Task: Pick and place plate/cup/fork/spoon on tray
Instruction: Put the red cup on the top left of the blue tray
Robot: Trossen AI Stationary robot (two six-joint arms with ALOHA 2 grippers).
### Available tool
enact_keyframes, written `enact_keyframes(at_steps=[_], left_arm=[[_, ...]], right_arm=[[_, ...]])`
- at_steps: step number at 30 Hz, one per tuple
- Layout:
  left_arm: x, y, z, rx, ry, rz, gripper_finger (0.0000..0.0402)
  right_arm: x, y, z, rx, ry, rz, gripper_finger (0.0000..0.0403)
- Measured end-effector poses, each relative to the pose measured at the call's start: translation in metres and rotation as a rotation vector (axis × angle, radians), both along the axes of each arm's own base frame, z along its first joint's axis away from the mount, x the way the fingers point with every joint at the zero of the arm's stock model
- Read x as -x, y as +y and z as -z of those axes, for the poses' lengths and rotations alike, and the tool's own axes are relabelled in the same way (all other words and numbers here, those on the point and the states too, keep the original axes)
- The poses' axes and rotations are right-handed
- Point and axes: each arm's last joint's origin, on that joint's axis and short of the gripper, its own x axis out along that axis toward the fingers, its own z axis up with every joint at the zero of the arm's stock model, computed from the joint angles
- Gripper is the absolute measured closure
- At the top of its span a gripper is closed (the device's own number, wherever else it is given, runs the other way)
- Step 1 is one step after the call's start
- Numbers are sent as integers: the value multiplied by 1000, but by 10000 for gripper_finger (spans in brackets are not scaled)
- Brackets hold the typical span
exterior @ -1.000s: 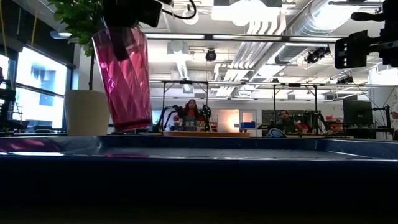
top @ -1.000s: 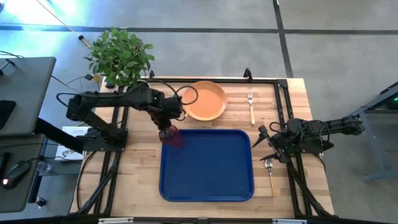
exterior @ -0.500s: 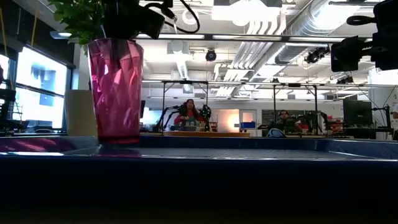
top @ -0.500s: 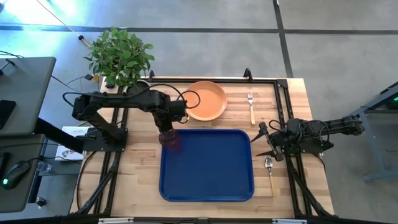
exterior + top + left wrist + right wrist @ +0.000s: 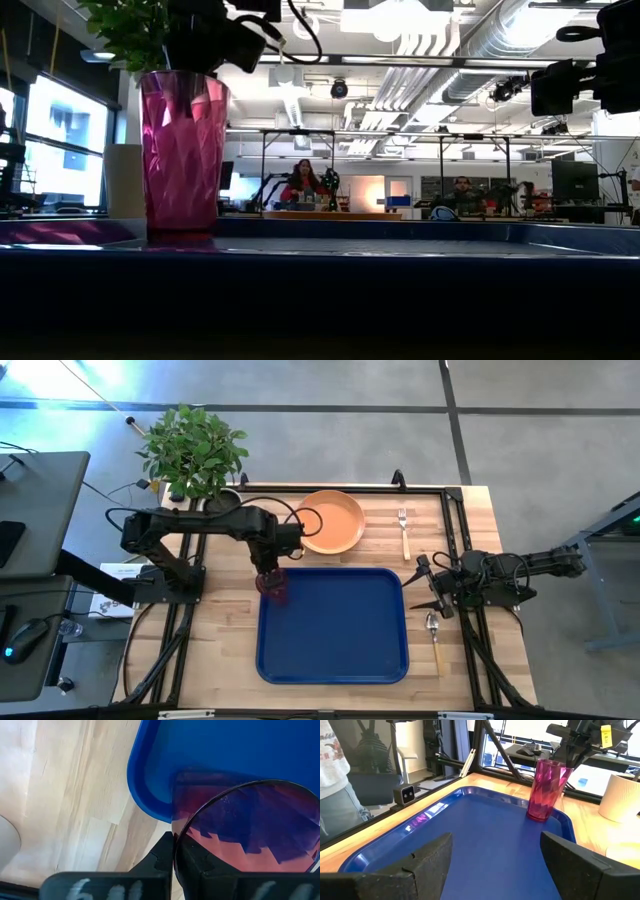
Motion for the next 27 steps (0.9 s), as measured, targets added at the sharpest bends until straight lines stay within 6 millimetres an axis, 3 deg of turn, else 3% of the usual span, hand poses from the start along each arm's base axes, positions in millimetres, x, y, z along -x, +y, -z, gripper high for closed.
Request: enact_keyframes(at_steps=[14,27], left_arm=[[0,0,0,0,-1,-9,395],[-1,0,2,1,3,-33,345]], right_arm=[[0,0,0,-2,1,0,109],[0,0,0,-1,0,-3,109]])
